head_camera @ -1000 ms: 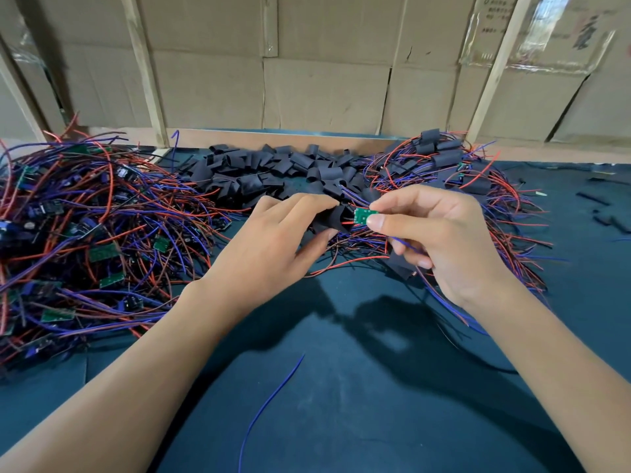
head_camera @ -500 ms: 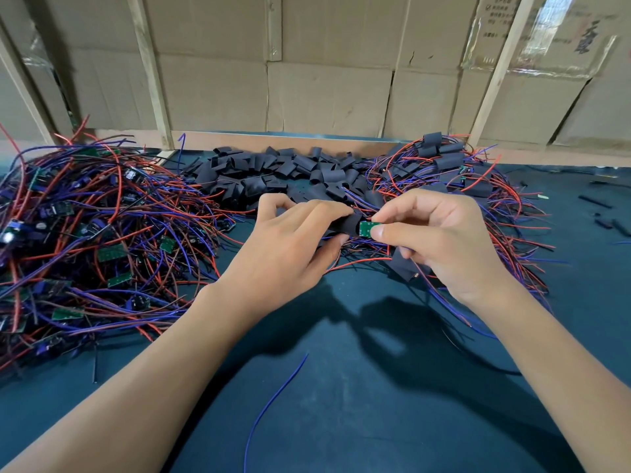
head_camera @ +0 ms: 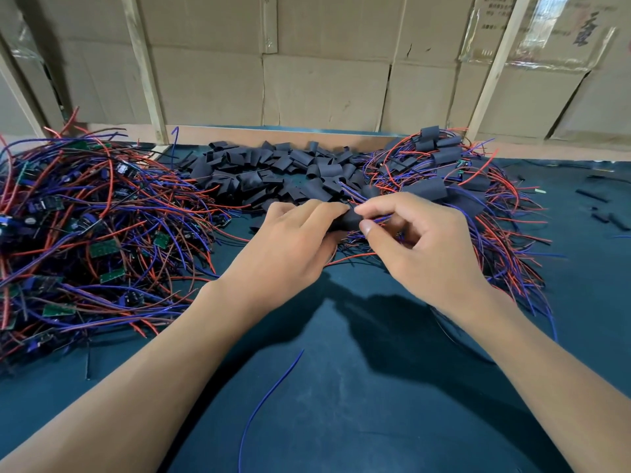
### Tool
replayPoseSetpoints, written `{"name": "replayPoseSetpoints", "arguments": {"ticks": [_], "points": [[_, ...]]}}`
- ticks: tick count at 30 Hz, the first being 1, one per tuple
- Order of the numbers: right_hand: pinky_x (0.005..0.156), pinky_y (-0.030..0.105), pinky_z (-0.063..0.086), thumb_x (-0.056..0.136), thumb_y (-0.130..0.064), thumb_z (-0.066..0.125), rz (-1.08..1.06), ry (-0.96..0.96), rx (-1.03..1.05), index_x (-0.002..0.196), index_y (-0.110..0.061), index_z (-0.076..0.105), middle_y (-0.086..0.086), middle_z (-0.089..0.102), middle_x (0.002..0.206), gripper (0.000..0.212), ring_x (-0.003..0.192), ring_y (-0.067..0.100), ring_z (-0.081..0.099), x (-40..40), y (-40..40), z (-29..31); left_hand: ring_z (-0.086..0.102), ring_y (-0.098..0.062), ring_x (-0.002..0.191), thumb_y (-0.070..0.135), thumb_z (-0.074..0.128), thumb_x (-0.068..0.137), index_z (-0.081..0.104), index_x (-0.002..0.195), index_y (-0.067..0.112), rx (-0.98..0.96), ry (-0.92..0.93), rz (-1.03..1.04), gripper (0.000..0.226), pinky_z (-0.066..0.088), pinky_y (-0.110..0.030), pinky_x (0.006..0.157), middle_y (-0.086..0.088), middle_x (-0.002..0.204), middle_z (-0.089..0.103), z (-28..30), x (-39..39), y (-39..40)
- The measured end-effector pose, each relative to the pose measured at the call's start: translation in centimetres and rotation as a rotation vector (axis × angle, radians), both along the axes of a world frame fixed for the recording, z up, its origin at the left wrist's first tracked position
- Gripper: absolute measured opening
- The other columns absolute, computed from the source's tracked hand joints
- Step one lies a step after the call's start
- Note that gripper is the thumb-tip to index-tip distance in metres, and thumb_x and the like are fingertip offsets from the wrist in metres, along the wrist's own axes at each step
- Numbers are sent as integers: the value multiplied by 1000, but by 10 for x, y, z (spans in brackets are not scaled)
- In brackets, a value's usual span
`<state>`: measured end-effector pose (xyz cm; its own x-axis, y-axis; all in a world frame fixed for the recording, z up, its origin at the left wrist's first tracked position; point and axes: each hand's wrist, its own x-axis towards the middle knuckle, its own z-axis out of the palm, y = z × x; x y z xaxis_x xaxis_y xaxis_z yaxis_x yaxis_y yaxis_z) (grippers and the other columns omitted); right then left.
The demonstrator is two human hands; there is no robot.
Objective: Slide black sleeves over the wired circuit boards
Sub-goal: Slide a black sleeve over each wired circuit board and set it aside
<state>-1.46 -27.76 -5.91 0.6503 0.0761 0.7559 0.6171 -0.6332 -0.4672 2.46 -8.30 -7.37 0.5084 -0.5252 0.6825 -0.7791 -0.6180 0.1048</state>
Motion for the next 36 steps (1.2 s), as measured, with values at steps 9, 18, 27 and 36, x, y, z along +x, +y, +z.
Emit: {"name": "replayPoseSetpoints", "arguments": {"ticks": [9,18,27,36], "points": [[76,17,41,90,-28,73,-111,-19,-202,124,-18,71,-26,60,95,36,74,-20,48,2,-1,1,60,-32,105,13,61,100,58,133,2,-54,-69,-82,35,51,-45,91,-11,121,61,-2,7,3],[73,23,37,92,-25,70,-383,-257,-222,112,-24,68,-20,52,93,20,85,13,57,8,-40,21,47,-35,120,44,55,94,53,136,21,81,-123,559,48,34,-49,94,-5,134,53,9,28,44],[100,46,34,84,-8,67,-557,119,-237,112,-20,72,4,64,125,30,120,38,50,23,-64,15,39,-39,124,35,54,97,62,123,16,450,354,1084,33,24,-52,103,-17,132,51,4,42,71],[93,35,29,90,-18,64,-430,-214,-225,113,-20,73,-2,67,121,25,116,27,57,13,-33,10,44,-31,105,38,54,101,70,88,26,161,213,806,24,19,-43,82,-1,94,66,4,39,63]]}}
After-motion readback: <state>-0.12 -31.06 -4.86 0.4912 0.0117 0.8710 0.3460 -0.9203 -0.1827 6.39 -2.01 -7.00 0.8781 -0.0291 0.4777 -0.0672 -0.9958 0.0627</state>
